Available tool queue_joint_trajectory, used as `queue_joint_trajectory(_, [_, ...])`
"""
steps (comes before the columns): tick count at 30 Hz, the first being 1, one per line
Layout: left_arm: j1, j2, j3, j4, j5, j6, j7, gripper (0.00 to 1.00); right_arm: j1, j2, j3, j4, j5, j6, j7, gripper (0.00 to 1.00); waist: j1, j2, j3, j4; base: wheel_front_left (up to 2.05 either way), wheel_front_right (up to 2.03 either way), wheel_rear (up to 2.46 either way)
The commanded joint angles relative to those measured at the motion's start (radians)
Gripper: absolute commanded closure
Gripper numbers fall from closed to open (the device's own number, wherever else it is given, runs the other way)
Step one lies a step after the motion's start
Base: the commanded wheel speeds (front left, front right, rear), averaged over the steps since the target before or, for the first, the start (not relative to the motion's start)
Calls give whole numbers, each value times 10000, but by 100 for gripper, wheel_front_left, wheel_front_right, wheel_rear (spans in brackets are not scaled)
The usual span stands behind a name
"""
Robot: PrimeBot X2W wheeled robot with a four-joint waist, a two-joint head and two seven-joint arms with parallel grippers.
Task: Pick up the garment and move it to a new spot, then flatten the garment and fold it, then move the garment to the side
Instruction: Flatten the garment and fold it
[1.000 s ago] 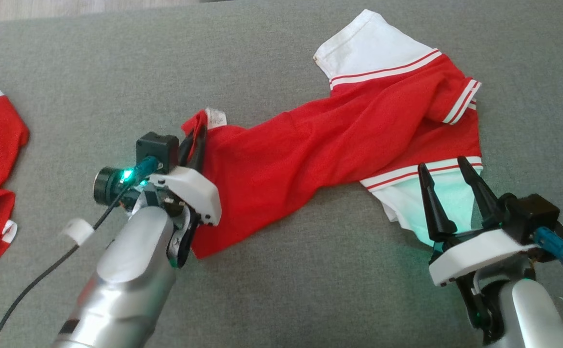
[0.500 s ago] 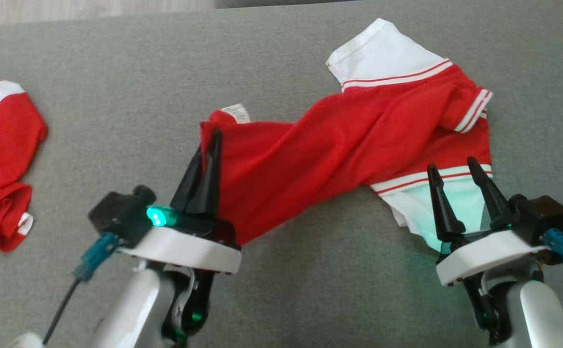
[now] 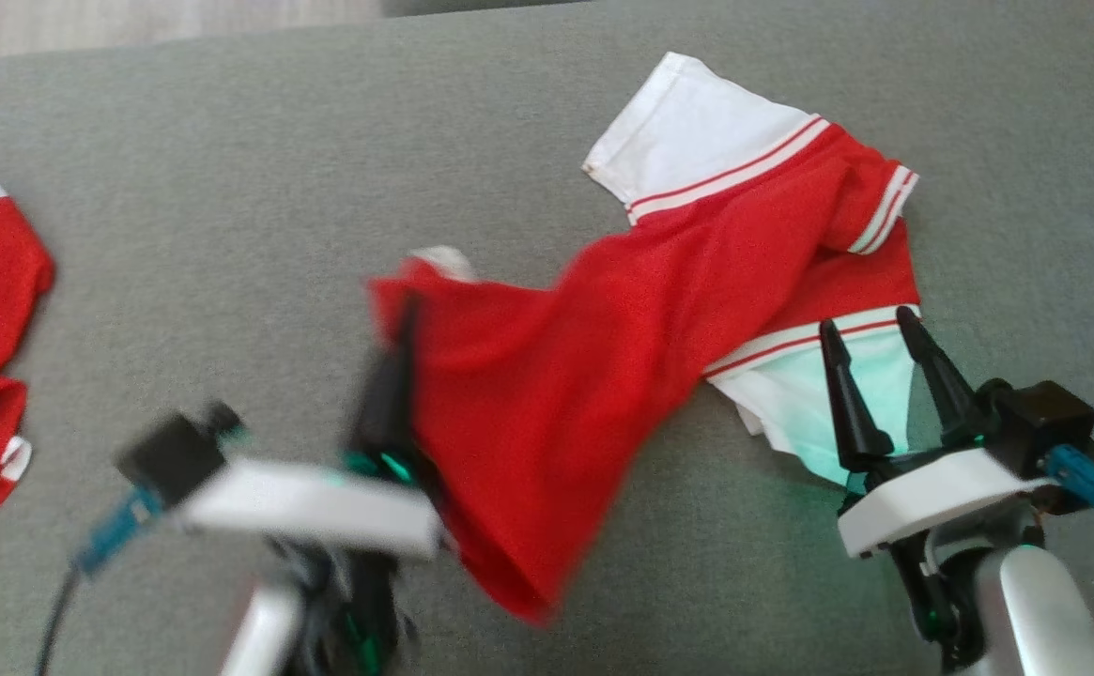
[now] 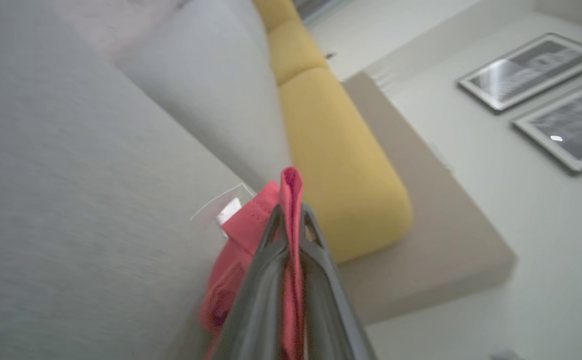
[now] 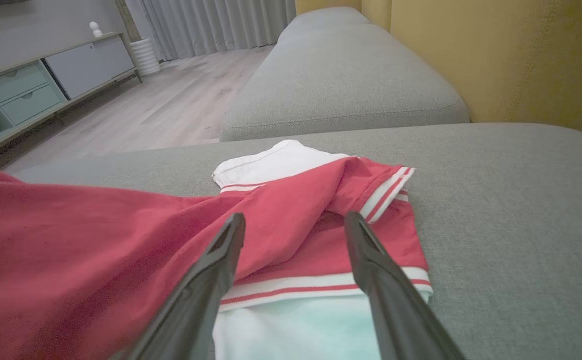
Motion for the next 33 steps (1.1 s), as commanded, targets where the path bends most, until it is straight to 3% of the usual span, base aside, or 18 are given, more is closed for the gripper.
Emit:
queue_joint_trajectory(1, [-703,-57,603,125,-6,70,-132,100,-267,-28,263,-288,72,75,-110,0,1,0,63,-101,0,0,0])
queue_joint_trajectory(7, [-3156,291,2081,5298,900,261,-1422,100,-563,-28,637,-258,107,75,-164,0,1,0,445,-605,0,0,0])
queue_joint_trajectory(11, [-4517,587,2164,8001,1599,-147,-2404,100,-732,-28,799,-266,74,75,-131,0,1,0,756,-839,0,0,0])
queue_joint_trajectory(15, [-5535,788,1844,9818,2293,-656,-3031,100,-799,-28,792,-288,39,75,-116,0,1,0,956,-832,0,0,0])
queue_joint_trajectory(16, [-5726,811,1775,10185,2455,-750,-3142,81,-815,-28,791,-286,29,75,-106,0,1,0,974,-810,0,0,0])
queue_joint_trajectory(17, [-5903,830,1688,10491,2629,-876,-3239,48,-837,-28,794,-278,20,75,-92,0,1,0,984,-783,0,0,0])
queue_joint_trajectory(18, [-6064,828,1619,10743,2788,-1024,-3325,0,-860,-28,792,-270,9,75,-79,0,1,0,983,-740,0,0,0])
queue_joint_trajectory(23, [-6559,824,1640,11030,3863,-1464,-3496,0,-919,-28,788,-243,-8,75,-25,0,1,0,838,-467,0,0,0])
queue_joint_trajectory(26, [-6036,712,2167,9828,5084,-1803,-3502,0,-886,-28,807,-185,44,75,-29,0,1,0,566,-272,0,0,0])
queue_joint_trajectory(33, [-3728,561,2600,7913,6701,-2288,-3505,0,-608,-28,620,-14,154,75,-86,0,1,0,-173,37,0,0,0])
